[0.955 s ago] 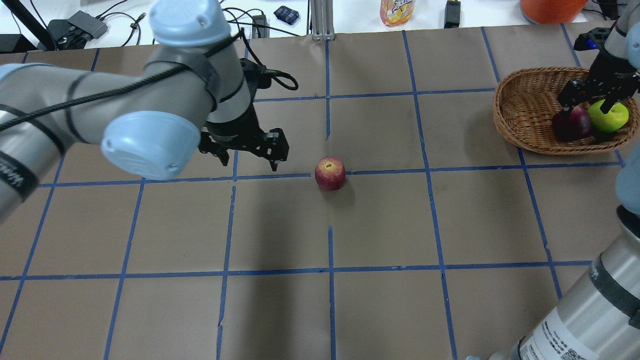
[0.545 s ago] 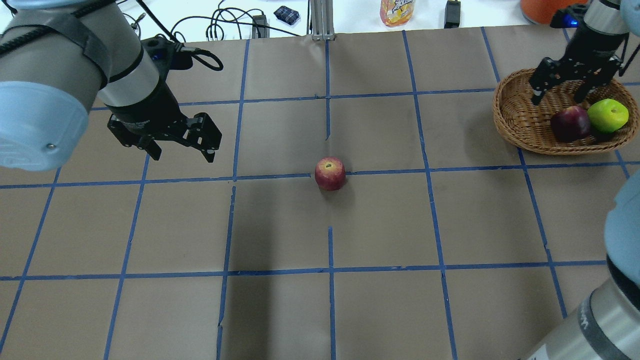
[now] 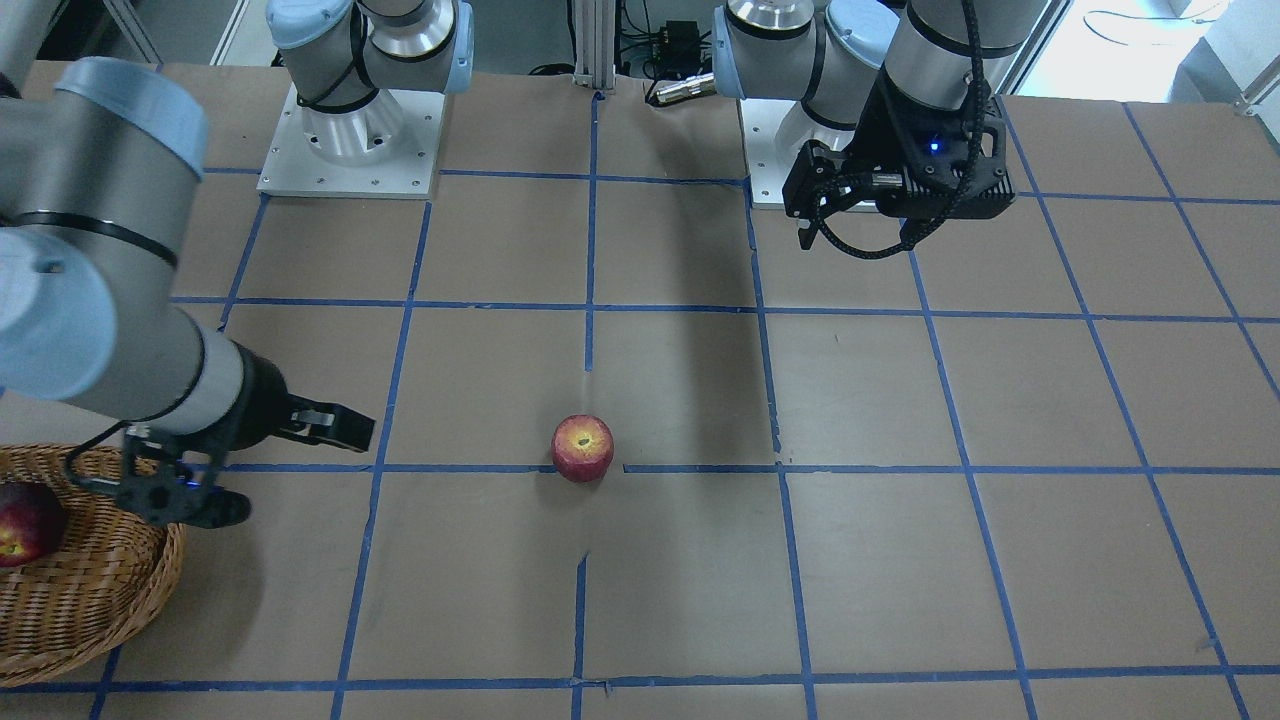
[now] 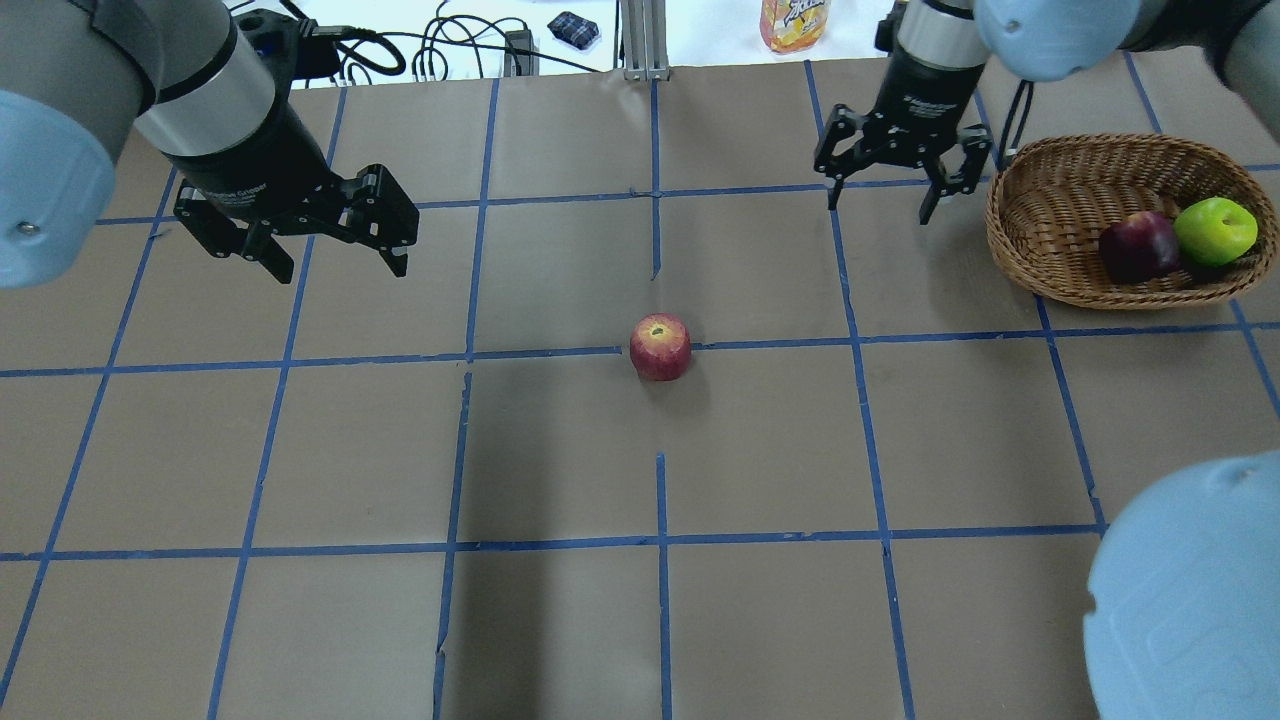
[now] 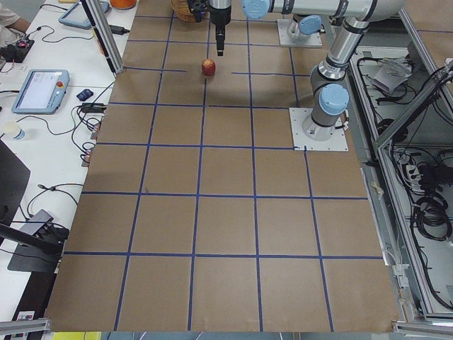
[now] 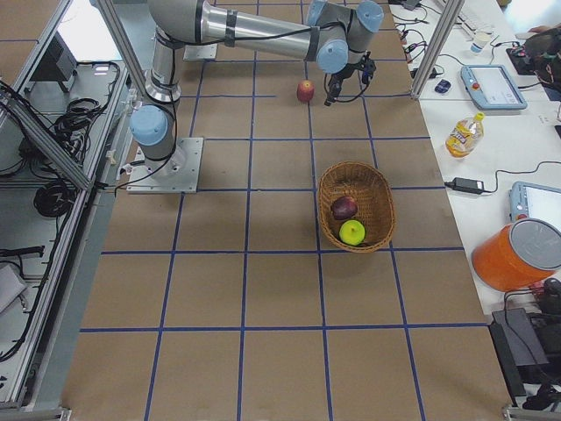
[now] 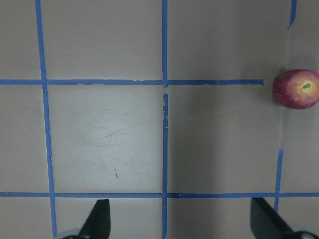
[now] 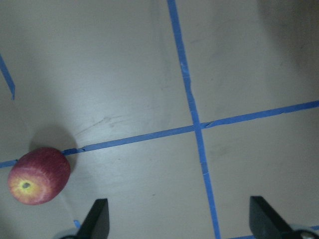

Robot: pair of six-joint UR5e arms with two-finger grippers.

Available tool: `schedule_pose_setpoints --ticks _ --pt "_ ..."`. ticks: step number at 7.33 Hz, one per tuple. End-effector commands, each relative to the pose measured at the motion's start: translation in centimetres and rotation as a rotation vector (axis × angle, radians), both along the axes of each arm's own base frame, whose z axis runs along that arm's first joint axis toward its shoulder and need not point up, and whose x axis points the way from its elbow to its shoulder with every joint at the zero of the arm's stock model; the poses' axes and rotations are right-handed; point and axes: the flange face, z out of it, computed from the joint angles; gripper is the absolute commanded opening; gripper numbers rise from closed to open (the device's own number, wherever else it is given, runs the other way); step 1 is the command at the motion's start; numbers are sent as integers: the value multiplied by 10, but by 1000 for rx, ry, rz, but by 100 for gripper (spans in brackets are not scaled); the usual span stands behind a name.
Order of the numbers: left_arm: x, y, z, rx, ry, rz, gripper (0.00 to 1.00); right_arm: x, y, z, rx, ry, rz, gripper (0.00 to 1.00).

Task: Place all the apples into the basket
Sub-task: 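Withdraw the left gripper while the right gripper reaches toward the red apple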

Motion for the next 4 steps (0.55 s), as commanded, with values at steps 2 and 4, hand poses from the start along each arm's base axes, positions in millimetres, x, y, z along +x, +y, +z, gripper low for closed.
schedule_pose_setpoints --ticks 2,4 --pt "-1 -2 6 -36 11 -25 100 130 24 -46 -32 44 -50 100" --pt "-1 1 4 -35 11 -27 100 165 33 -93 38 81 -56 100"
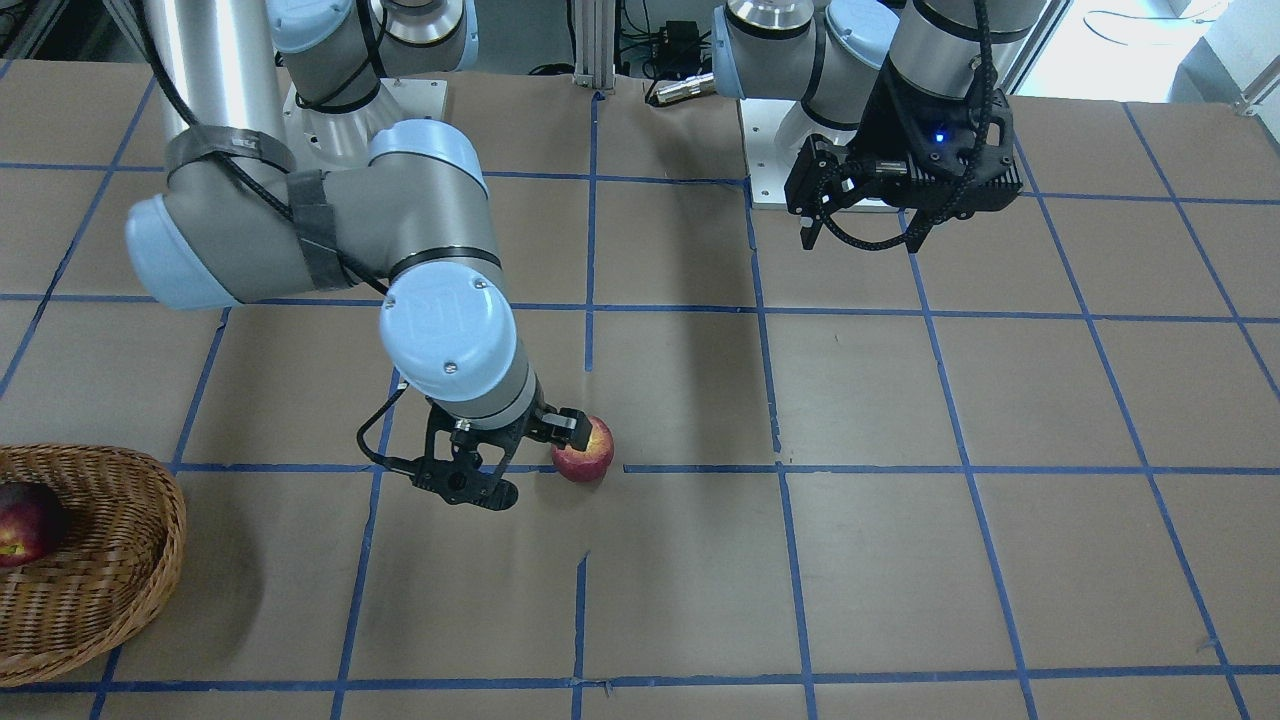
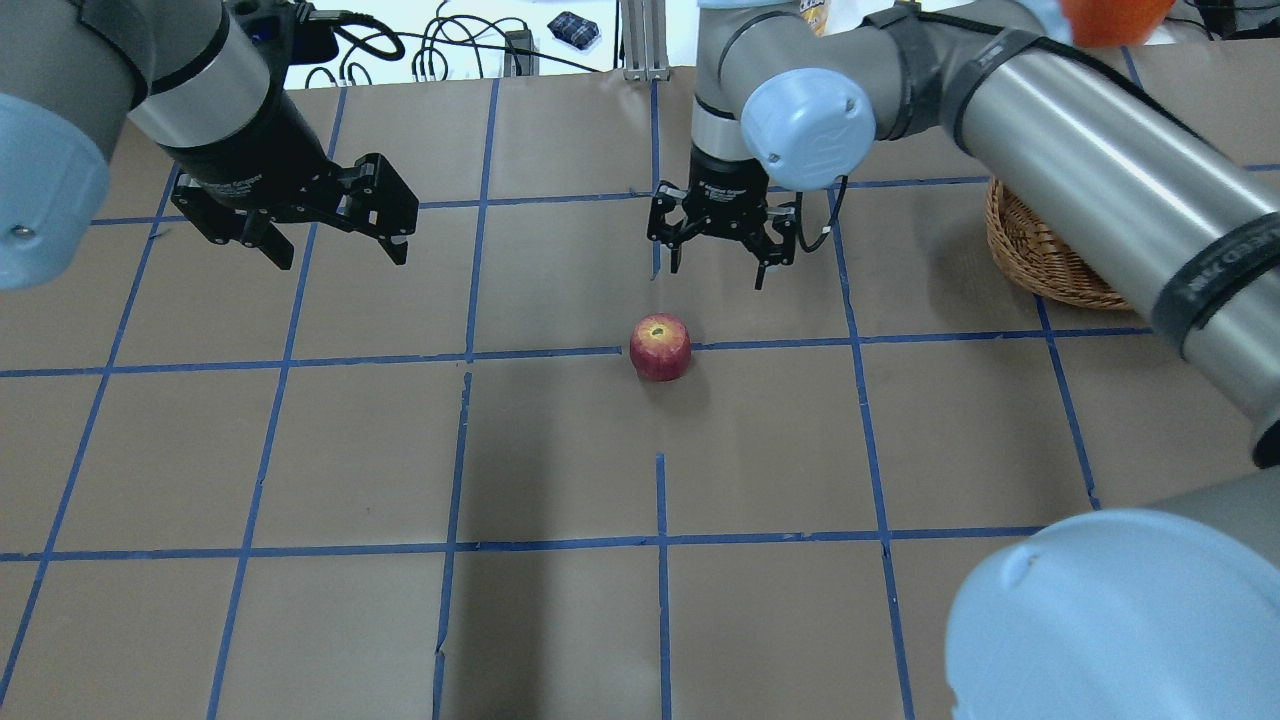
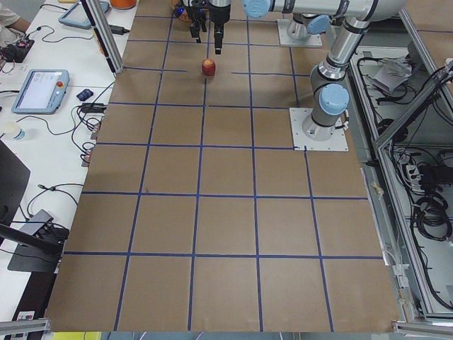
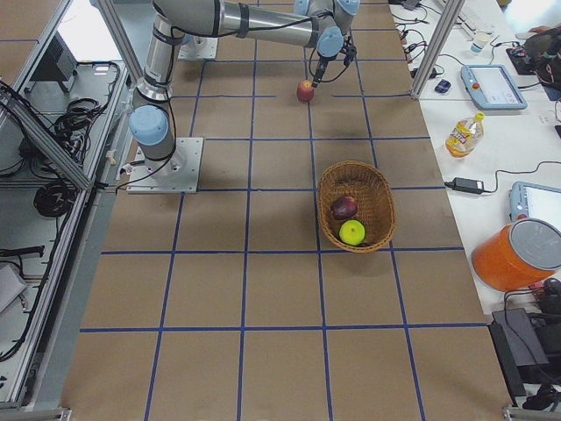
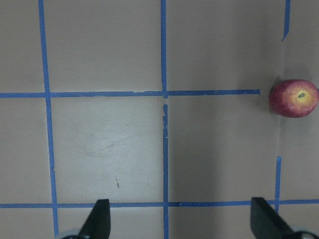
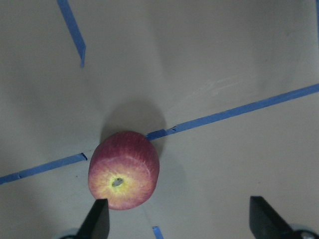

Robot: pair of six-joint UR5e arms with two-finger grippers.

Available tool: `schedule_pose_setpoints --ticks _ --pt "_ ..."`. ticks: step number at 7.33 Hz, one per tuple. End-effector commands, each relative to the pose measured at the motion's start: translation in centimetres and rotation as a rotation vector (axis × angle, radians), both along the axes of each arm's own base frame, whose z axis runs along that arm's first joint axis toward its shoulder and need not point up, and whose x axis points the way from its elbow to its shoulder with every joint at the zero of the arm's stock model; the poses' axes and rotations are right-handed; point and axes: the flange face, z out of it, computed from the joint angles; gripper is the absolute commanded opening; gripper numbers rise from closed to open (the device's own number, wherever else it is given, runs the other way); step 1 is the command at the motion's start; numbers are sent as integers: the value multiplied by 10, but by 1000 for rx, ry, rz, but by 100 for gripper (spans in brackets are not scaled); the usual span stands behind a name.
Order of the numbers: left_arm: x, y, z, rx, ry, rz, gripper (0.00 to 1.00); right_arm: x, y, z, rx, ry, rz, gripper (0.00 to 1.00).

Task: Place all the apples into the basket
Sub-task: 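Lower the right gripper and grasp the red apple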

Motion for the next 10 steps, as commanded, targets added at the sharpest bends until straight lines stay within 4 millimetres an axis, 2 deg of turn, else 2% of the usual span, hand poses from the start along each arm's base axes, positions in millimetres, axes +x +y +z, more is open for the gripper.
schedule_pose_setpoints --ticks 1,4,7,9,10 --pt "0 2 -2 0 -2 -2 100 26 5 -36 34 19 0 100" --pt "1 5 -5 8 -4 1 100 50 4 -66 41 -37 8 100" --pt "2 -1 -8 6 -2 4 100 47 15 -94 94 -18 5 100" --pt "2 -2 -7 5 -2 4 100 47 17 -100 87 -22 8 100" --pt "2 -1 -7 5 -2 4 100 45 8 -89 45 -31 -25 51"
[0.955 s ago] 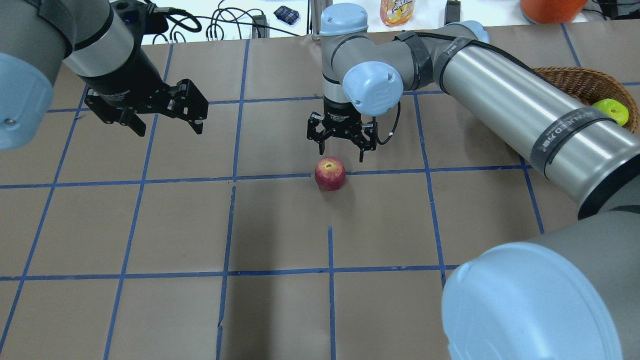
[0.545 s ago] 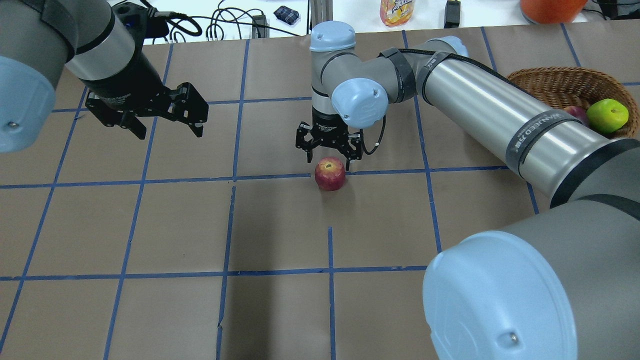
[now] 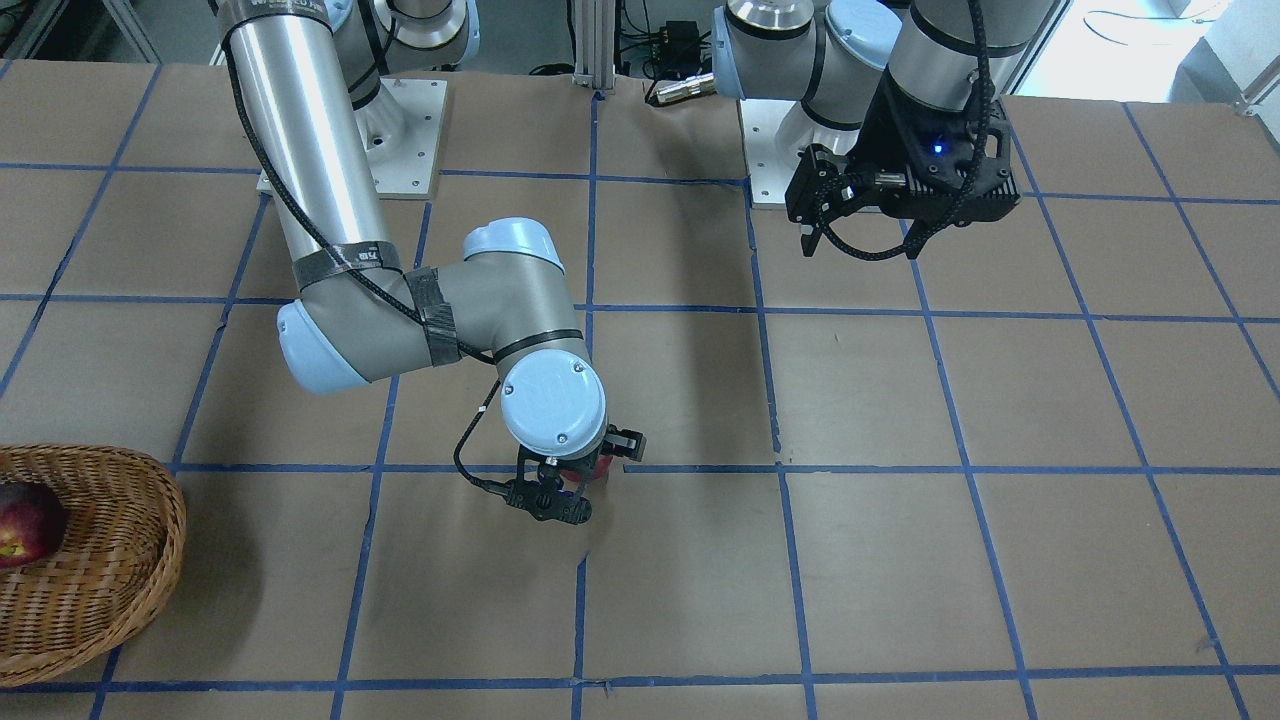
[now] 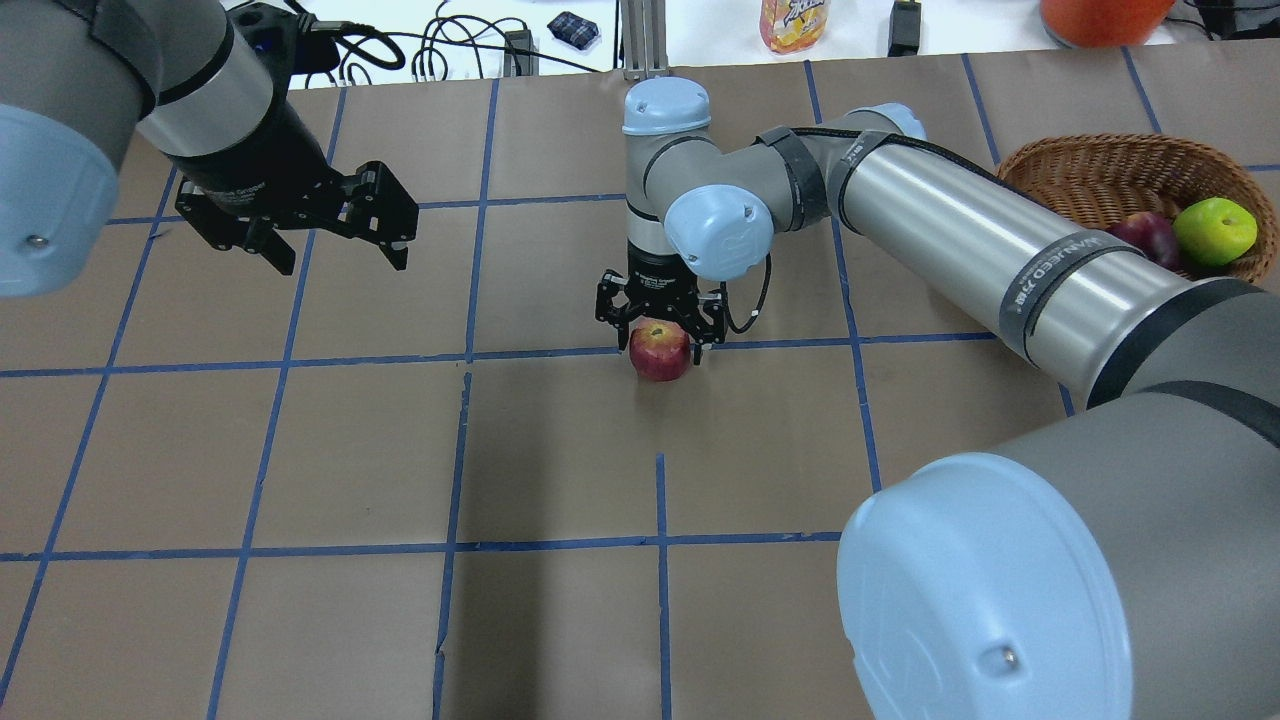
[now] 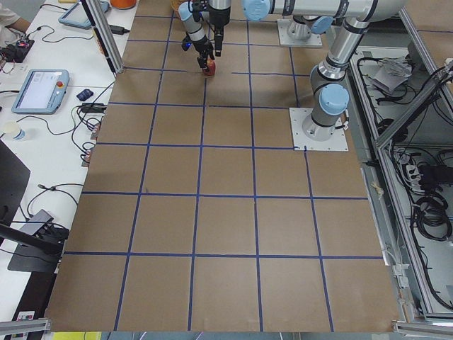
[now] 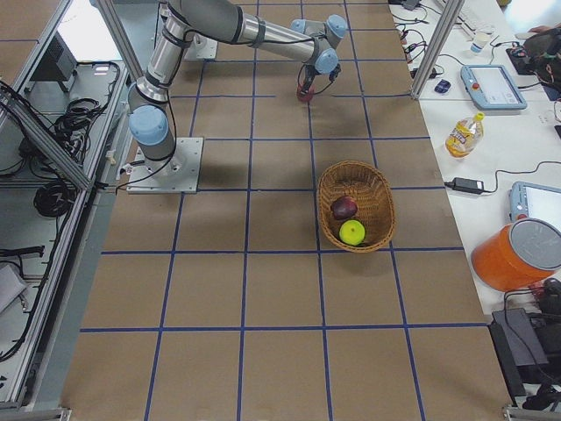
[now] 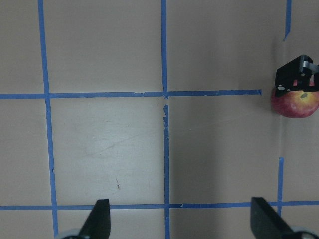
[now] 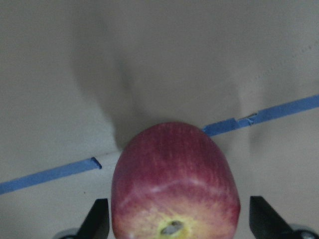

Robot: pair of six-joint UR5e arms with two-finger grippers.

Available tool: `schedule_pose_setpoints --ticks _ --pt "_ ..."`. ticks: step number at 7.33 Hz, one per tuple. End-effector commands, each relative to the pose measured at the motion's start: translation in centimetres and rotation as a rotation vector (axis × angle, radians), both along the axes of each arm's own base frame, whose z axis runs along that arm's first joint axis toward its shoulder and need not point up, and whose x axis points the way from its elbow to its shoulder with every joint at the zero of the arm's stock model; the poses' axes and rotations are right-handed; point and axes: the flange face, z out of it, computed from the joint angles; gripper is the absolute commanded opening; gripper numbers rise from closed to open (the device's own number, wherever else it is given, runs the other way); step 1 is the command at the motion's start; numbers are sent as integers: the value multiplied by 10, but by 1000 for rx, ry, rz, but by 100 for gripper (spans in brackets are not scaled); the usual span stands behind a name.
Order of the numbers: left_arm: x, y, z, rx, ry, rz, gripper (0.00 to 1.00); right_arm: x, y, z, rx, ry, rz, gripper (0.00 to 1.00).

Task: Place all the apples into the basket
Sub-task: 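Lower the right gripper and grasp the red apple, then lift the red apple and carry it over the basket with the right gripper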

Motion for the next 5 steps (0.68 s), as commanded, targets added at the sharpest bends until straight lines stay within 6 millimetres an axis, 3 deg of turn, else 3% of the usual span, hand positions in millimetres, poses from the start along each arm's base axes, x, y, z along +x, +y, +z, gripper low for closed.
schedule_pose_setpoints --ticks 1,3,4,5 --pt "0 0 0 -1 0 0 100 -7 -7 5 -29 -1 -45 1" --pt "1 -2 3 -6 1 3 100 -13 -15 23 -63 -6 -61 0" --pt "6 -6 6 -12 3 12 100 -30 -25 49 -95 -4 -92 0" --pt "7 -8 7 -7 -8 13 100 -77 -39 92 -95 -2 -148 0"
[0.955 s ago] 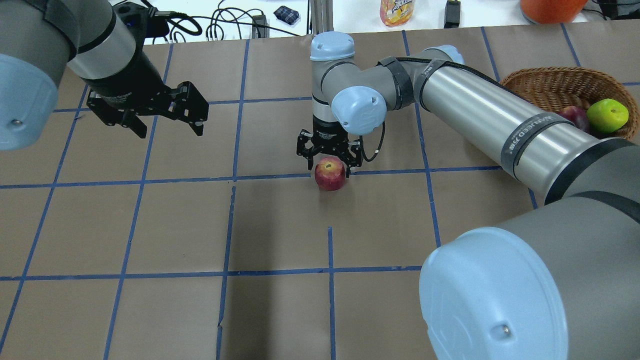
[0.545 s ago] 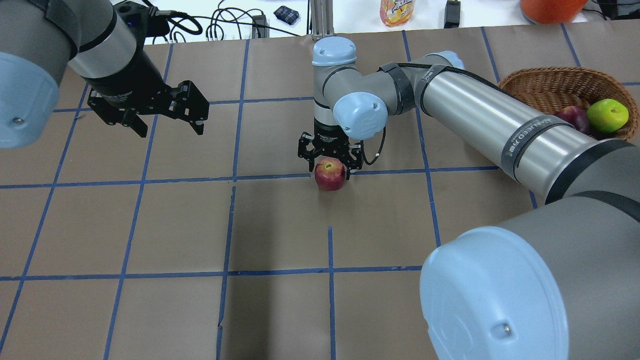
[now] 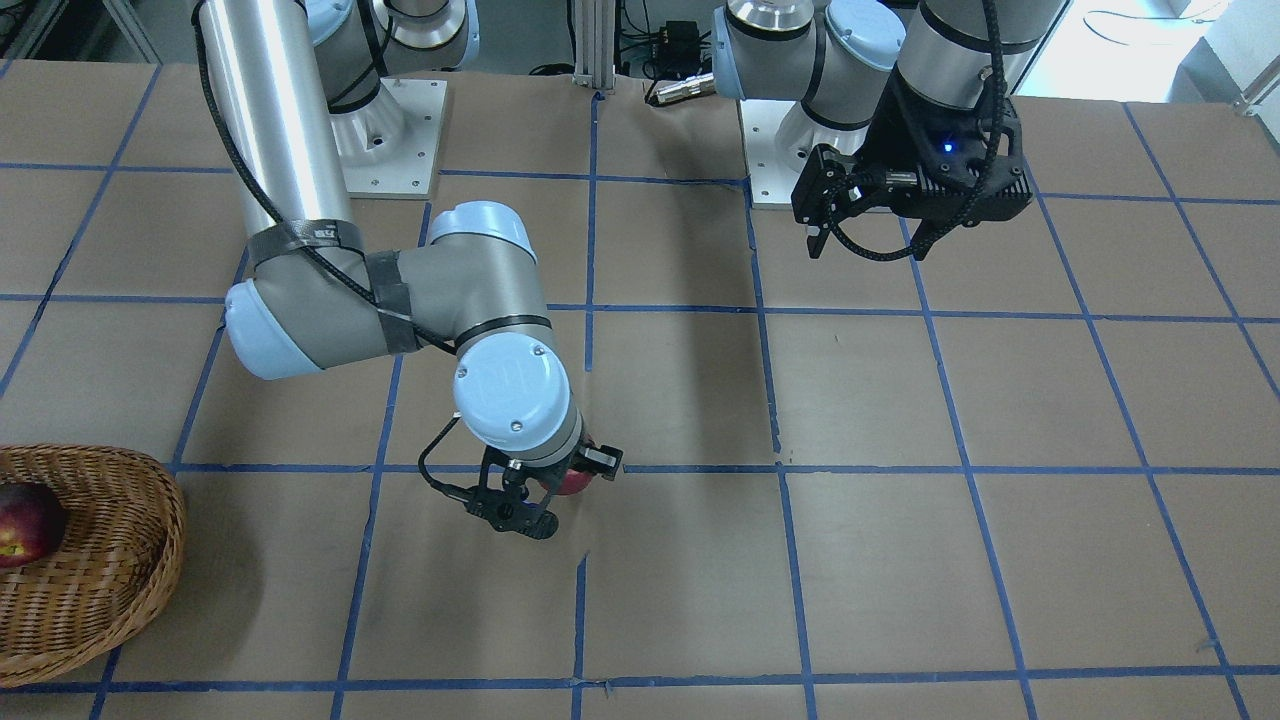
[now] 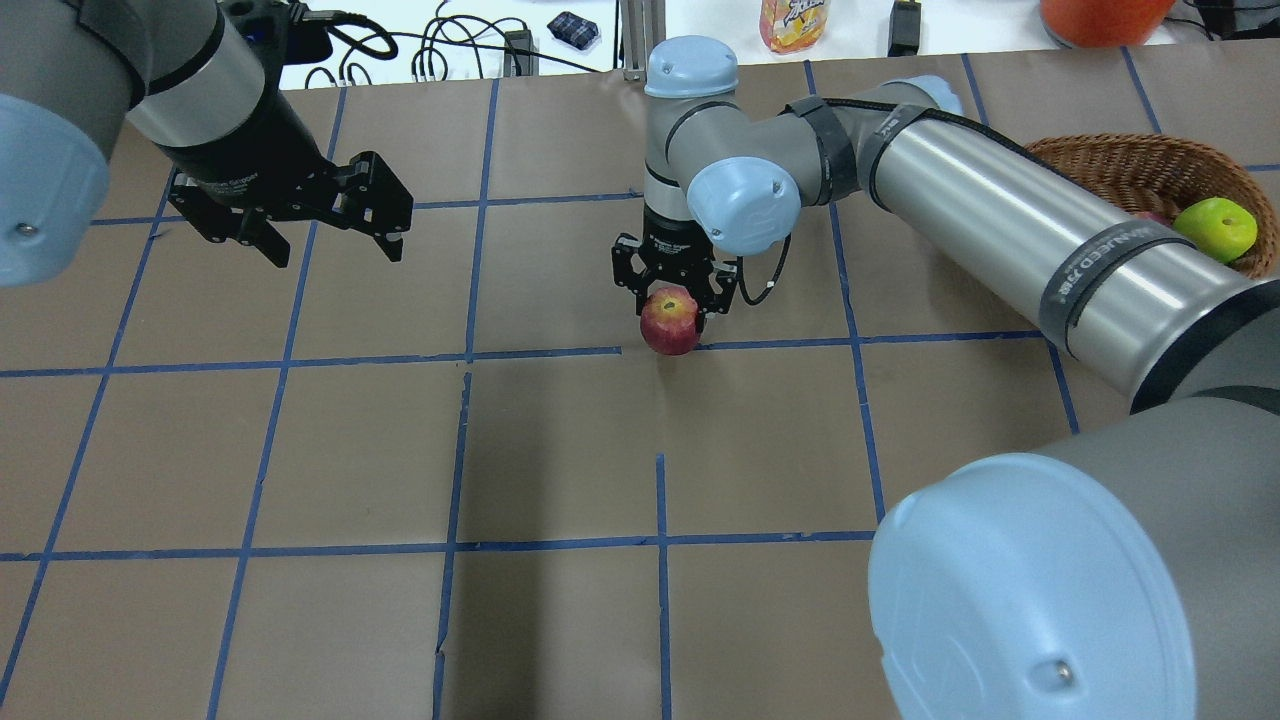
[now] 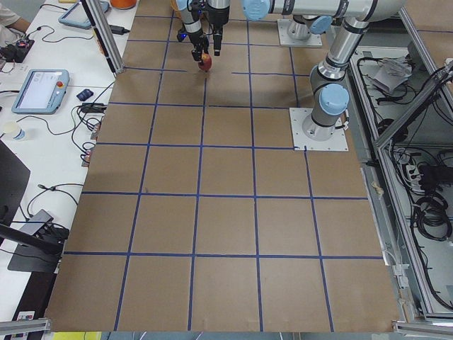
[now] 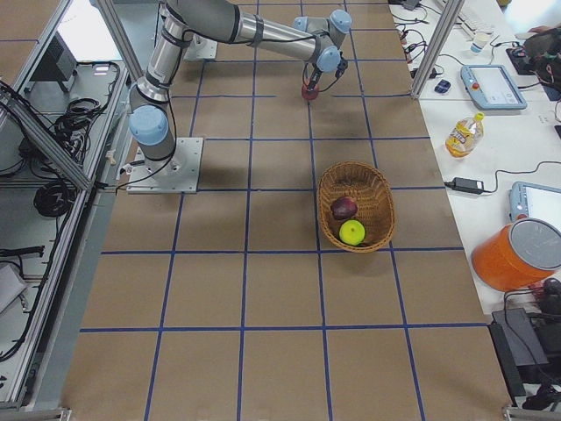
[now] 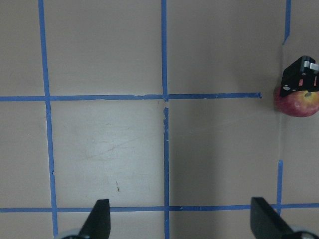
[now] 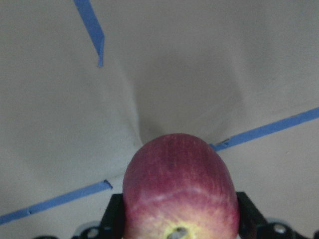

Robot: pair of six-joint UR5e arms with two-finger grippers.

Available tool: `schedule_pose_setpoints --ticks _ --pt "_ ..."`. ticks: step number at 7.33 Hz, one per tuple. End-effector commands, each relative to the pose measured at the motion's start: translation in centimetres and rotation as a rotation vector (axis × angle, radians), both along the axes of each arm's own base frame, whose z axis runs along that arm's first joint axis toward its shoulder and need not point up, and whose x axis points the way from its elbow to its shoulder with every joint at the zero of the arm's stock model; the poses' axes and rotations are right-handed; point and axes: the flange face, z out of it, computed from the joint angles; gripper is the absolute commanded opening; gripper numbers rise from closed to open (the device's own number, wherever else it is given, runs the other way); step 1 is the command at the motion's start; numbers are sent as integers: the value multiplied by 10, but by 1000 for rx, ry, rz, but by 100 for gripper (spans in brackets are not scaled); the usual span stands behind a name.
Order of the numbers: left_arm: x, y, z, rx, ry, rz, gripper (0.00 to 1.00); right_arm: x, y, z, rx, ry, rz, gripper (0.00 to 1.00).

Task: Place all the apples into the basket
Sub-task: 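Lift the red apple and carry it over the basket with the right gripper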

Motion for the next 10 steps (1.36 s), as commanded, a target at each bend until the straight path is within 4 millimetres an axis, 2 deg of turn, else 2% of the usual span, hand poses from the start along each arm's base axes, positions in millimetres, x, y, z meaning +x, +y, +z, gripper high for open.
schedule_pose_setpoints --ticks 1,2,3,4,5,6,7,10 --pt "0 -7 -2 15 -3 0 100 -107 -28 86 -2 -5 -90 0" --pt "0 -10 -1 14 -5 2 100 -173 -36 115 11 -15 -19 0" --pt "1 -17 6 14 -6 12 100 -243 -43 119 16 80 64 0" --pt "0 -23 13 19 -1 18 100 -304 -48 116 23 102 153 0" --pt "-1 -26 11 25 1 17 100 -359 -51 110 18 62 233 0" --pt "-1 -27 12 20 5 17 100 -399 -61 90 4 52 265 0" --pt "-2 -25 13 16 2 14 100 -432 -74 72 -33 92 285 0" --pt "-3 -18 12 8 3 -3 100 -444 -88 17 -6 88 273 0"
